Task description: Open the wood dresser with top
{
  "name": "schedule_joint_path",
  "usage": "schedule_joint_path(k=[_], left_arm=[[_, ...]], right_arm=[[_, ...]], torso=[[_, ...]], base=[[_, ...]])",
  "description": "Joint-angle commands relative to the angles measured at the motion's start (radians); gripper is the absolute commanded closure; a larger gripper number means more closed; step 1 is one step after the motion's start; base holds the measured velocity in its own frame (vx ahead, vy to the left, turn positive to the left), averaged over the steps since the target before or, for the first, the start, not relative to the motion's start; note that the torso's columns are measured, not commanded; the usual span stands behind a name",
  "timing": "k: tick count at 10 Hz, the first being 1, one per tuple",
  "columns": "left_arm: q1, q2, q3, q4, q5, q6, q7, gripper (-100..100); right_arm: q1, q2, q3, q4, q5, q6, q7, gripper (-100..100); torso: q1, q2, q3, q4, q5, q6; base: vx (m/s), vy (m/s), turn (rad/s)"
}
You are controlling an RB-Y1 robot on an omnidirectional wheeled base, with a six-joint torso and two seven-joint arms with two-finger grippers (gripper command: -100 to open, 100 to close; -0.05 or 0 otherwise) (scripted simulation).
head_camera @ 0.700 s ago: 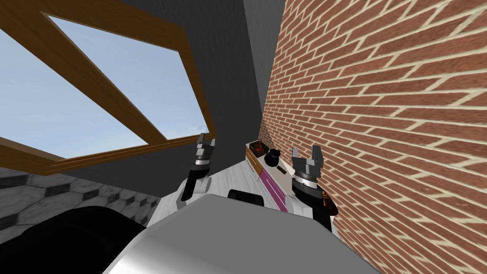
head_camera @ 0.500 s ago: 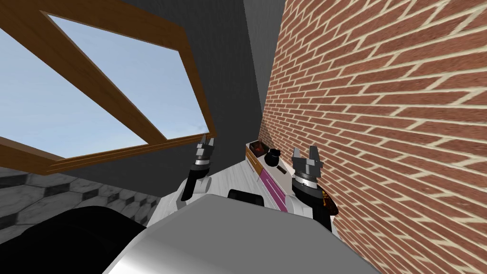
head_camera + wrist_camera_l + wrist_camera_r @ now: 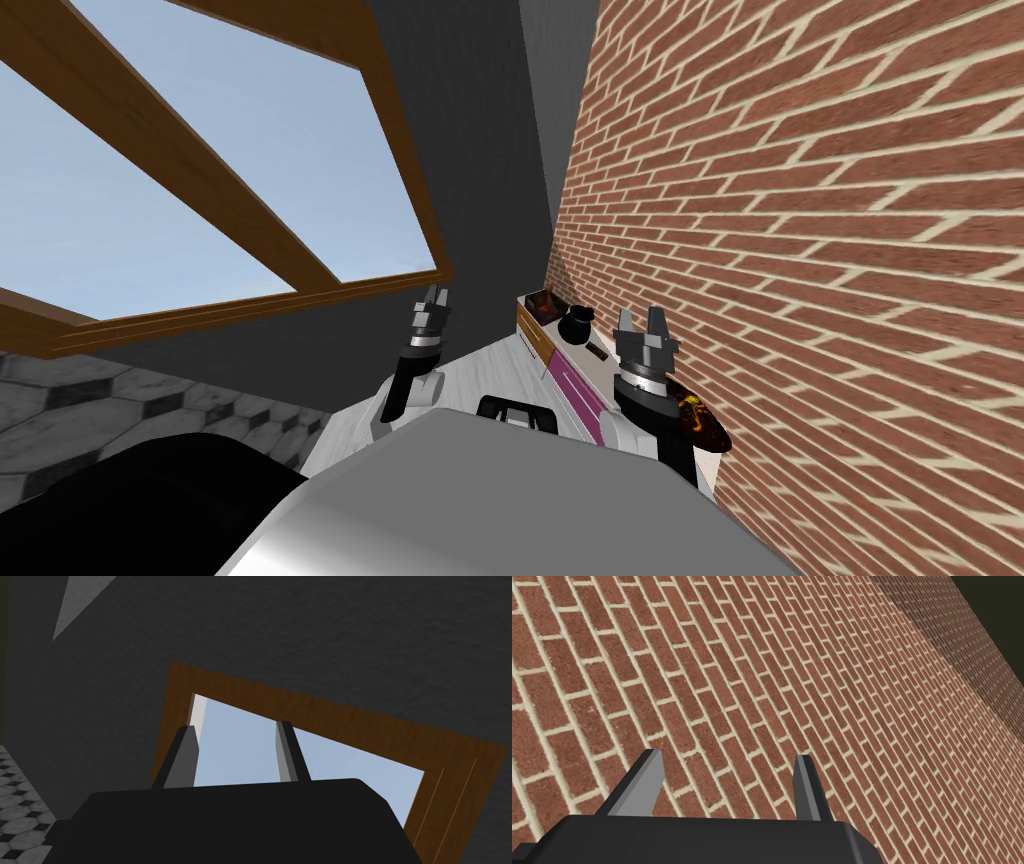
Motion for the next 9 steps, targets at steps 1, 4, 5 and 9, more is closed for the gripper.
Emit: schedule_joint_path(k=[1,4,5,9], left_arm=[[0.000,0.000,0.000,0.000,0.000,0.000,0.000,0],[0.000,0.000,0.000,0.000,0.000,0.000,0.000,0],[0.000,0.000,0.000,0.000,0.000,0.000,0.000,0],[0.000,0.000,0.000,0.000,0.000,0.000,0.000,0]], right_arm=[[0.000,0.000,0.000,0.000,0.000,0.000,0.000,0],[-0.019,-0.059,0.006,0.040,-0.039,0.048,-0.053,-100],[-0.028,-0.076,0.009,0.059,-0.058,0.071,-0.079,-100],[-0.066,-0.118,0.020,0.135,-0.134,0.164,-0.185,-100]], torso=[[0.000,0.074,-0.148,0.074,0.000,0.000],[0.000,0.255,-0.512,0.254,0.000,0.000],[0.001,0.265,-0.531,0.264,0.000,0.000],[0.000,0.268,-0.537,0.268,0.000,0.000]], base=[[0.000,0.000,0.000],[0.002,0.010,-0.026],[0.001,0.026,-0.044],[0.008,0.027,-0.042]])
